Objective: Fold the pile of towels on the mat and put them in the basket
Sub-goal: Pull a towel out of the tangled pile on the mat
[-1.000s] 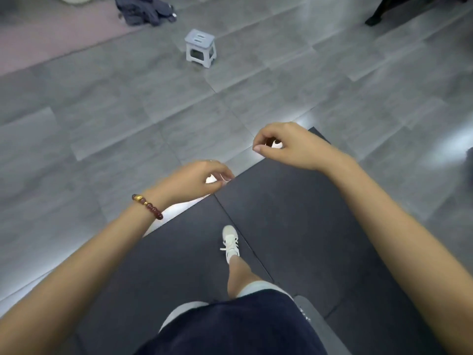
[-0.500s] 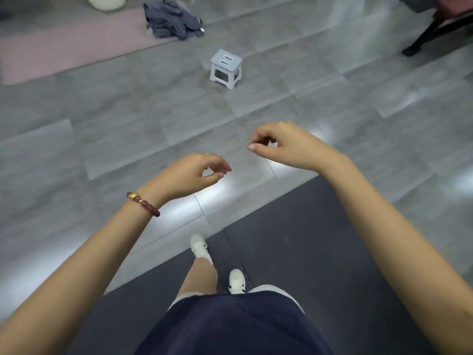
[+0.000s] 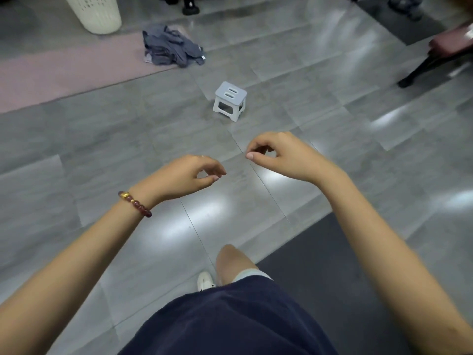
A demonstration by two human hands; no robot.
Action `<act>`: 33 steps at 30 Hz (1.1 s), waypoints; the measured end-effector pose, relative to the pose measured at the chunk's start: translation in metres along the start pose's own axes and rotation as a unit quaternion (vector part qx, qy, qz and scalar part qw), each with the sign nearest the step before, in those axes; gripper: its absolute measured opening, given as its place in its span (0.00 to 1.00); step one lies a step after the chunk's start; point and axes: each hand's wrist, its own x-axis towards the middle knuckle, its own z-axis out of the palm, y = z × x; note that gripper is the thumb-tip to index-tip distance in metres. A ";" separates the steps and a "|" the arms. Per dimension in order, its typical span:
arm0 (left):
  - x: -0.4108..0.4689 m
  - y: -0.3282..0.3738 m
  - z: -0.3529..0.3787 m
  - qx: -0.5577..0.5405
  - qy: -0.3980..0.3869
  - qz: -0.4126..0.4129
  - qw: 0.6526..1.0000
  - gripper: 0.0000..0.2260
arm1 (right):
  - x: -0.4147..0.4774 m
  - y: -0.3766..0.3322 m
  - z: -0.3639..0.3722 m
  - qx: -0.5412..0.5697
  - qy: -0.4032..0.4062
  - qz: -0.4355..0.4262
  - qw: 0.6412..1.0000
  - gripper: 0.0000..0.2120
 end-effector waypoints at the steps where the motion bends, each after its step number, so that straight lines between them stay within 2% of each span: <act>1: 0.010 -0.010 -0.010 -0.005 0.000 0.001 1.000 0.08 | 0.016 0.003 -0.002 0.016 0.006 0.002 1.000 0.08; 8: 0.114 -0.099 -0.082 0.020 -0.008 -0.004 1.000 0.08 | 0.173 0.044 -0.022 0.018 -0.005 -0.012 1.000 0.07; 14: 0.197 -0.166 -0.170 0.015 0.016 -0.029 0.999 0.08 | 0.330 0.057 -0.060 0.023 -0.007 -0.033 0.999 0.06; 17: 0.228 -0.205 -0.227 0.009 0.035 -0.047 0.998 0.08 | 0.416 0.045 -0.083 0.011 -0.026 -0.040 0.999 0.06; 20: 0.239 -0.227 -0.253 0.003 0.057 -0.049 0.997 0.09 | 0.459 0.037 -0.093 0.004 -0.018 -0.067 0.998 0.06; 26: 0.277 -0.350 -0.349 -0.002 0.068 -0.069 0.995 0.09 | 0.620 0.009 -0.085 0.020 -0.019 -0.075 0.997 0.06; 33: 0.303 -0.480 -0.472 0.007 0.048 -0.061 0.997 0.09 | 0.775 -0.047 -0.059 0.060 0.000 -0.042 0.997 0.06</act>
